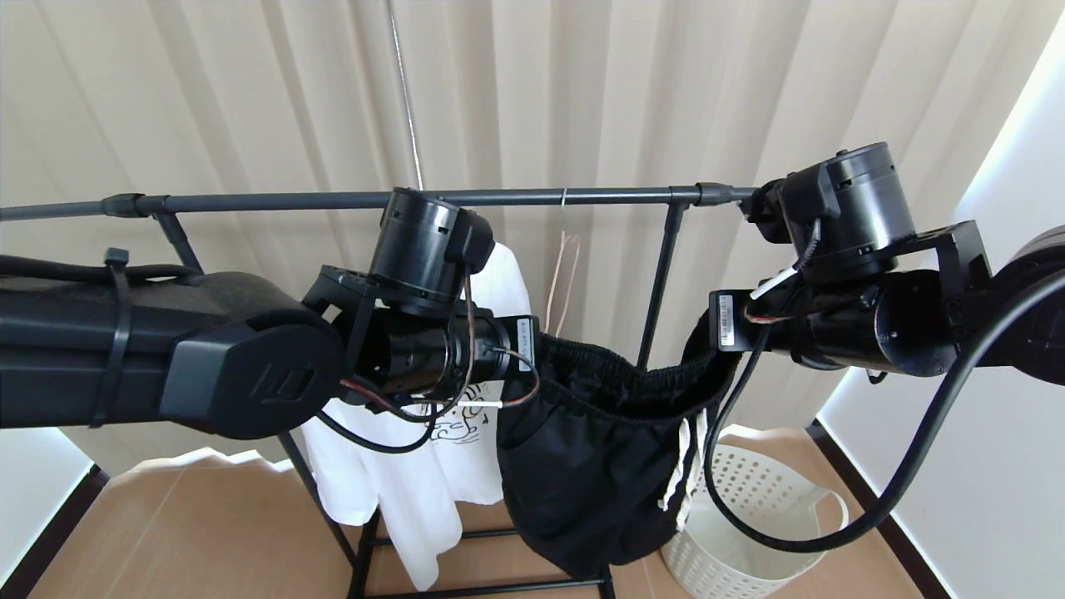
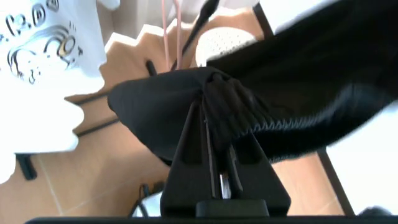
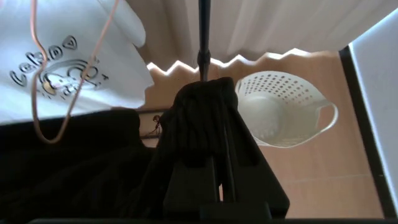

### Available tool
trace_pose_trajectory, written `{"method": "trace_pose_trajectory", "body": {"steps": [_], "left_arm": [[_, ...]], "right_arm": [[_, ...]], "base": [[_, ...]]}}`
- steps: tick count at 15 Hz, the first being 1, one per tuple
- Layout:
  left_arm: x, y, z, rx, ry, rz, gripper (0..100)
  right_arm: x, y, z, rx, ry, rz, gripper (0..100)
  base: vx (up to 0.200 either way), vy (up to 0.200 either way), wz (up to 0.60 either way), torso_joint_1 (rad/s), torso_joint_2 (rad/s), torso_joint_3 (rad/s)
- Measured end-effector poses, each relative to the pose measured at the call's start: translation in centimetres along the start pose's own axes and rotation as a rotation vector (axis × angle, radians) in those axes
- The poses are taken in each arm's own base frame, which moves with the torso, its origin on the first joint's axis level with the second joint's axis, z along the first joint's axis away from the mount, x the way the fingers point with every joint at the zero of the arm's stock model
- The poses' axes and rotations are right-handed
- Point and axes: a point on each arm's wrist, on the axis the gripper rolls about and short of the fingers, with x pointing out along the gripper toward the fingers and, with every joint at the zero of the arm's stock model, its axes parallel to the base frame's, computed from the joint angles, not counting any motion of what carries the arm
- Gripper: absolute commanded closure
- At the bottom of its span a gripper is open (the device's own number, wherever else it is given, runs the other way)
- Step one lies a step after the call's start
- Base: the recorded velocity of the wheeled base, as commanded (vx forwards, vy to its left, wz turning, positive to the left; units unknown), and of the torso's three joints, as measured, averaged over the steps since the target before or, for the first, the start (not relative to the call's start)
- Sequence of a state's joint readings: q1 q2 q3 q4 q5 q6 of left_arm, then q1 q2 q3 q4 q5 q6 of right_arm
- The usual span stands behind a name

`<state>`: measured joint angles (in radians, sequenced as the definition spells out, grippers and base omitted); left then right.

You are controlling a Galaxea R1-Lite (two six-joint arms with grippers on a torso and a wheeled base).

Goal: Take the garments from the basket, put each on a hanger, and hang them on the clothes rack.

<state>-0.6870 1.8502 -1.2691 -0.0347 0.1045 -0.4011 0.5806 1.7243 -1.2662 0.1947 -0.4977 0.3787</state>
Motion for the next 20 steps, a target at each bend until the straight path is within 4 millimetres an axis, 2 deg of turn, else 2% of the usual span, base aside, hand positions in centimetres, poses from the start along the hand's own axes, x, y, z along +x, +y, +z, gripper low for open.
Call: {"method": "trace_pose_trajectory", "body": {"steps": [3, 7, 8, 13, 17, 20], "left_arm": [[1.0, -0.3, 0.9, -0.005, -0.023, -0.004, 100], [1.4, -0.4, 1.8, -0.012, -0.051, -0.009, 100], [1.4, -0.3, 2.1, -0.014, -0.058, -0.008, 100], [1.4, -0.1, 2.5, -0.02, -0.07, -0.003, 100], [1.3, -0.2, 2.7, -0.021, -0.081, 0.002, 100], [1.1, -0.5, 3.0, -0.02, -0.095, -0.006, 100]], "right_arm": [[-0.1, 0.9, -0.9, -0.037, 0.02, 0.007, 100], [0.4, 1.0, -1.1, -0.05, 0.028, -0.004, 100], [0.5, 0.8, -1.0, -0.052, 0.028, -0.009, 0], [1.4, -0.9, -1.0, -0.129, 0.046, -0.063, 0], [1.3, -3.0, -3.1, -0.324, 0.119, -0.084, 0], [0.9, -3.7, -4.9, -0.444, 0.182, -0.019, 0]], "base": [[0.0, 0.0, 0.0, 0.0, 0.0, 0.0], [0.0, 0.0, 0.0, 0.0, 0.0, 0.0], [0.0, 0.0, 0.0, 0.0, 0.0, 0.0], [0.0, 0.0, 0.0, 0.0, 0.0, 0.0], [0.0, 0.0, 0.0, 0.0, 0.0, 0.0], [0.0, 0.0, 0.0, 0.0, 0.0, 0.0]]}}
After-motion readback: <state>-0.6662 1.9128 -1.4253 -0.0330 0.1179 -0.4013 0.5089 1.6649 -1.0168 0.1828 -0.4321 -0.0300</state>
